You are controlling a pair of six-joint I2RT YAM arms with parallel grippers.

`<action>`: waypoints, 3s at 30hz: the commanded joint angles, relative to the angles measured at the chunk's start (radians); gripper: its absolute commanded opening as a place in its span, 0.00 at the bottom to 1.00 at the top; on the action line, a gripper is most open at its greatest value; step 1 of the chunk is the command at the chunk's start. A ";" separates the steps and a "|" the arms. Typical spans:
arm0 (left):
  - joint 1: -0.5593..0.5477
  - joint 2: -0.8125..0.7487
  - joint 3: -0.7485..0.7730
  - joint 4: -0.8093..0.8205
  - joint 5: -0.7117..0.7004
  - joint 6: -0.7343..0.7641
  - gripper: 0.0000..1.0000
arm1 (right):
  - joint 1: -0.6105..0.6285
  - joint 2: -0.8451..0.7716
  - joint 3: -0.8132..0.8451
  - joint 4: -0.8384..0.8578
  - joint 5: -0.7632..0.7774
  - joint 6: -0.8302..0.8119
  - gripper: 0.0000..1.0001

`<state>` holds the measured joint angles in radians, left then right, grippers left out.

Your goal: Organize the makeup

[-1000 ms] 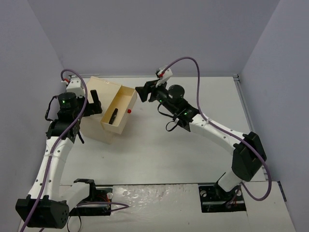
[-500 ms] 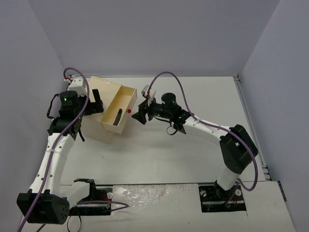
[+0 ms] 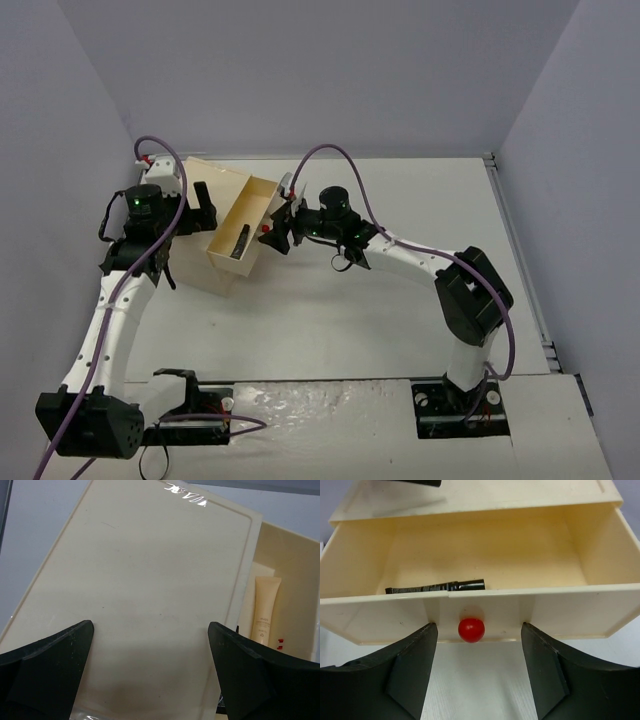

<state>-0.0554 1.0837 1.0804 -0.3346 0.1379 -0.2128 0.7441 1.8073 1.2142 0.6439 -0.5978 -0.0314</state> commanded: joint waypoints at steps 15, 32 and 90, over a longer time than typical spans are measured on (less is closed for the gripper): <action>-0.015 -0.004 0.075 0.022 -0.034 -0.018 0.97 | 0.037 0.104 0.173 0.180 -0.032 0.028 0.67; 0.270 0.426 0.492 -0.050 0.114 0.113 0.97 | 0.035 0.122 0.197 0.178 -0.108 0.030 0.70; 0.162 0.396 0.665 -0.124 -0.005 0.070 0.97 | -0.042 -0.101 0.203 -0.058 0.214 -0.125 1.00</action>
<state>0.1064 1.5650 1.6055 -0.4428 0.2562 -0.1984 0.7630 1.9579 1.4688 0.6230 -0.5388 -0.0697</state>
